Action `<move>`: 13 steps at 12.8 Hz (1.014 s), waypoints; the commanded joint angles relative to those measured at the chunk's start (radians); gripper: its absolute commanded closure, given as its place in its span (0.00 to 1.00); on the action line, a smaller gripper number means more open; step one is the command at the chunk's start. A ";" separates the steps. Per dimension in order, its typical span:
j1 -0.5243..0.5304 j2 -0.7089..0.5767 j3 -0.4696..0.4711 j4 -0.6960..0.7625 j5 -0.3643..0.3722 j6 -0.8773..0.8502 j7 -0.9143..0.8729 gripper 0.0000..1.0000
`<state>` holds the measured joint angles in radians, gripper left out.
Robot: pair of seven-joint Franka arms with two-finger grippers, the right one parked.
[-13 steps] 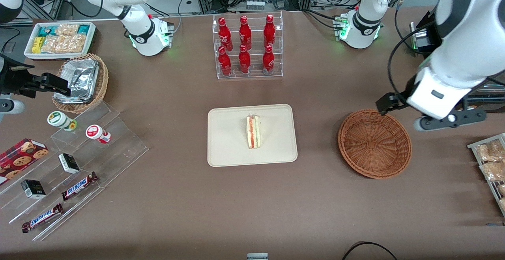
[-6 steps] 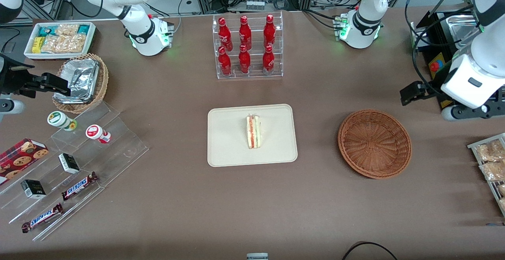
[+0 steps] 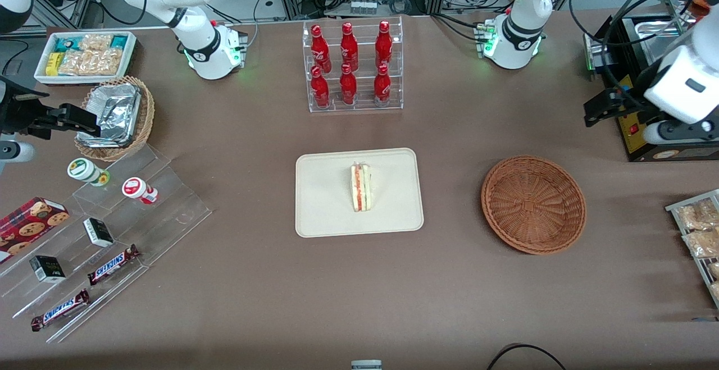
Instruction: Place sandwich from basket to tray
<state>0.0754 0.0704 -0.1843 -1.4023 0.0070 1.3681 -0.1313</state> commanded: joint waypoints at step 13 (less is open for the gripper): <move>-0.114 -0.119 0.213 -0.076 -0.042 0.014 0.180 0.00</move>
<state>-0.0255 0.0214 0.0164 -1.4143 -0.0535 1.3593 0.0296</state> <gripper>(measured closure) 0.000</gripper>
